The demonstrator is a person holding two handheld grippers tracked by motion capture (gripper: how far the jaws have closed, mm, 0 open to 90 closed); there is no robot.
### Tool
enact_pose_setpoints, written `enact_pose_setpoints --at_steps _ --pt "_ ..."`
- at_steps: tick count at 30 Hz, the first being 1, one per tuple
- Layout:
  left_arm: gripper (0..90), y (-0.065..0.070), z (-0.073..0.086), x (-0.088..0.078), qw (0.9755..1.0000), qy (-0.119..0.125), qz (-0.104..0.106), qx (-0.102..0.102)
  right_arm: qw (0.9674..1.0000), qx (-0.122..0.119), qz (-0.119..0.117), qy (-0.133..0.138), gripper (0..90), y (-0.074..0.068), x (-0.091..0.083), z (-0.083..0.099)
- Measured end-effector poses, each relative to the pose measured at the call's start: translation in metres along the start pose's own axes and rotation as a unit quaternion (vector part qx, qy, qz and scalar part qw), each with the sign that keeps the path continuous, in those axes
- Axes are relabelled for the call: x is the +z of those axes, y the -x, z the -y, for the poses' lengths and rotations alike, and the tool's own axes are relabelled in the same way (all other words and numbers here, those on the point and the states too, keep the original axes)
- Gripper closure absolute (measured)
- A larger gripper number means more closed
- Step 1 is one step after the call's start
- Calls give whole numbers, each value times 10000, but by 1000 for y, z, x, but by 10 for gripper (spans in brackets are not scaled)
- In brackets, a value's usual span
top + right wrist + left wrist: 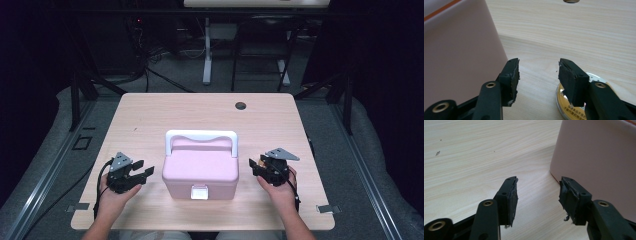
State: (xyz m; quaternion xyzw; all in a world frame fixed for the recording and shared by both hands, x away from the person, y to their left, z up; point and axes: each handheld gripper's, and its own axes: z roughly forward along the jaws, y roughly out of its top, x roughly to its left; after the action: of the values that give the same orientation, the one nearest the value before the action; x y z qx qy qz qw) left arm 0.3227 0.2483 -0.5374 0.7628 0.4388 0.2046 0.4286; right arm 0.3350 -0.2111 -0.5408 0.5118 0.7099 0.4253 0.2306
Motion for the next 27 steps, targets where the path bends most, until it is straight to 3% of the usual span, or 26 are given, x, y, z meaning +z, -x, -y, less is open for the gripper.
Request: enact_pose_setpoints --at_steps 7,27 --pt "528 1 0 3 10000 -30 35 -15 10000 14 27 -6 509 -2 -1 1" --pt "566 1 -3 1 9996 50 173 -228 9997 11 -233 -32 538 -11 -1 0"
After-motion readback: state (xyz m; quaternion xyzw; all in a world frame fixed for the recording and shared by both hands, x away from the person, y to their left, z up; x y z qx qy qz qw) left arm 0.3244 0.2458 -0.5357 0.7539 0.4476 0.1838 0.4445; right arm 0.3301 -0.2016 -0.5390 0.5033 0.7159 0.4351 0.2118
